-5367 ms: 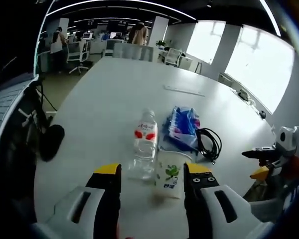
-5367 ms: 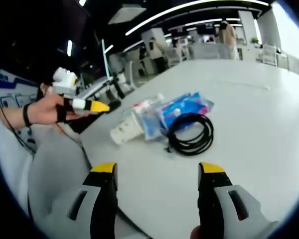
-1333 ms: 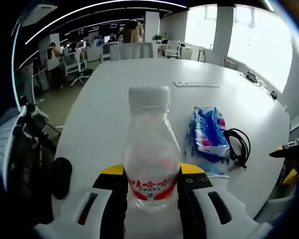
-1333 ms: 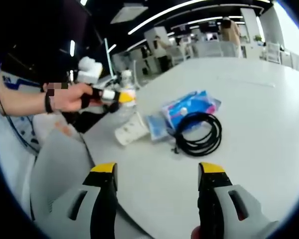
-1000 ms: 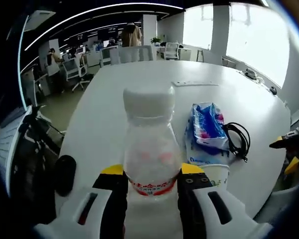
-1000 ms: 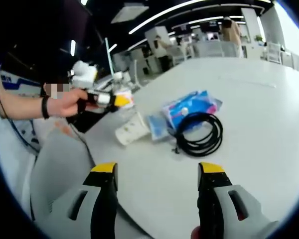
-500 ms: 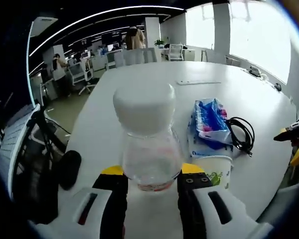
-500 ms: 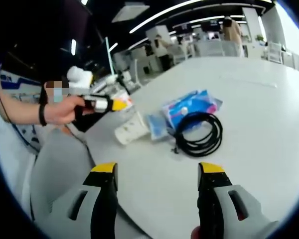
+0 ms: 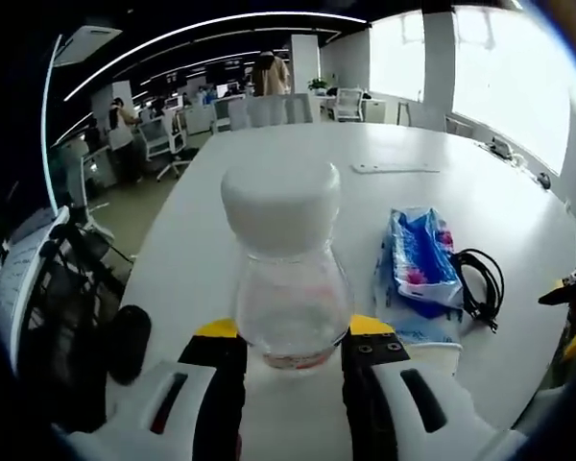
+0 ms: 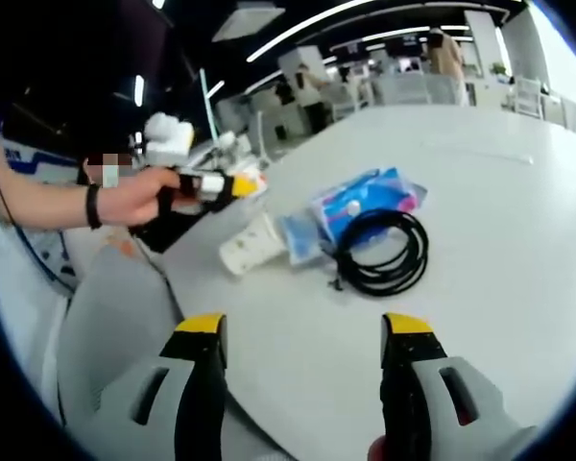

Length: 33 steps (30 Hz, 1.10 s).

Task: Arrange the tabletop items into an orderly group along one side of the table until the central work area is clear of visible clutter.

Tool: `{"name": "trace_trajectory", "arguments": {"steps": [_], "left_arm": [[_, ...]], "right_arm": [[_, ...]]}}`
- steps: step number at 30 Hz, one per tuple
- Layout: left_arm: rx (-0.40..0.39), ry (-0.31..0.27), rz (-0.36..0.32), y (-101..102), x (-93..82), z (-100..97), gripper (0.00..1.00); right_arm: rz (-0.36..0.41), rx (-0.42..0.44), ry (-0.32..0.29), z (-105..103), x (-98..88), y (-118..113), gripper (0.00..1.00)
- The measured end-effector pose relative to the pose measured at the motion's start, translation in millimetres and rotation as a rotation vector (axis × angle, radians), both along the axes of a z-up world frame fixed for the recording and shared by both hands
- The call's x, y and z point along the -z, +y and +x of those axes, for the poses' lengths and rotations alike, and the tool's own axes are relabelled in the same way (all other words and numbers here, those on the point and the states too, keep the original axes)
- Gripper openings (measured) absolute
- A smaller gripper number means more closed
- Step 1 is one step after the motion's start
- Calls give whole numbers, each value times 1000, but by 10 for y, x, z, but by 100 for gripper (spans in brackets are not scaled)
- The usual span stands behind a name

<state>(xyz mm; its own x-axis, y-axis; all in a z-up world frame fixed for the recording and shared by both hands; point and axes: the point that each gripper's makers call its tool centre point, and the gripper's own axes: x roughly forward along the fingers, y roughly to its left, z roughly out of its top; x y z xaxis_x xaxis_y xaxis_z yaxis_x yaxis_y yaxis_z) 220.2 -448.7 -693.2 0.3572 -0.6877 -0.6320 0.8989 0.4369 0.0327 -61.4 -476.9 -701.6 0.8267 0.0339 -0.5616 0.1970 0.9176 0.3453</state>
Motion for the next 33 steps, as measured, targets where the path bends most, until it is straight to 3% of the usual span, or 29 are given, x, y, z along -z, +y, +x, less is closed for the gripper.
{"name": "trace_trajectory", "arguments": {"steps": [19, 33], "left_arm": [[-41, 9, -12, -425, 6, 419, 37], [-45, 7, -19, -619, 32, 623, 38]], "right_arm": [[12, 11, 18, -34, 51, -28, 63], [16, 22, 23, -88, 66, -41, 63]]}}
